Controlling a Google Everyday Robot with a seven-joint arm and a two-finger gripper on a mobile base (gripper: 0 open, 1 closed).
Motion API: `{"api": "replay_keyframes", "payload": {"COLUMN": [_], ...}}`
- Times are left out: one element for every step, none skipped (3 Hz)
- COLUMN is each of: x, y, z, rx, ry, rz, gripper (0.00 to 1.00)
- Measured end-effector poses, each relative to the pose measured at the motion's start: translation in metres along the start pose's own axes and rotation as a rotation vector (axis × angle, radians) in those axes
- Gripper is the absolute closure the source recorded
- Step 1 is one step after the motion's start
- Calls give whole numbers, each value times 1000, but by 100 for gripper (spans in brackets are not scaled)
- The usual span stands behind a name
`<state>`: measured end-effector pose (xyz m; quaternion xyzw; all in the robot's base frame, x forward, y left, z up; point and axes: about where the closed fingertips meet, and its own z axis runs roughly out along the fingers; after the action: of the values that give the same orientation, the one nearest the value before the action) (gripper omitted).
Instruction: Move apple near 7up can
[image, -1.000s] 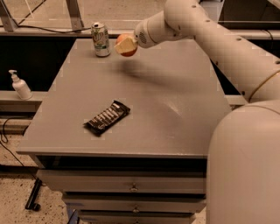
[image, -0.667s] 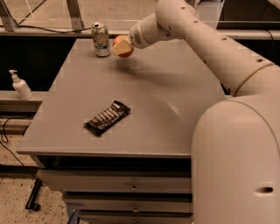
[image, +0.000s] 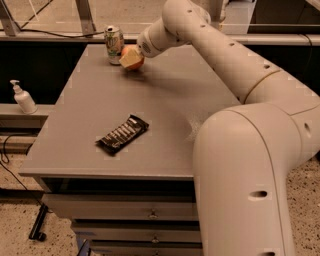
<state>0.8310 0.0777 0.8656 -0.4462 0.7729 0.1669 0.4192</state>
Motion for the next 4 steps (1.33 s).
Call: {"api": "replay_keyframes", "payload": {"x": [9, 14, 13, 12], "y": [2, 4, 4, 4], "z": [8, 13, 13, 12], "rx": [-10, -25, -25, -25], "ry": [30, 47, 47, 47], "rz": [3, 12, 12, 12], "gripper": [100, 82, 59, 36]}}
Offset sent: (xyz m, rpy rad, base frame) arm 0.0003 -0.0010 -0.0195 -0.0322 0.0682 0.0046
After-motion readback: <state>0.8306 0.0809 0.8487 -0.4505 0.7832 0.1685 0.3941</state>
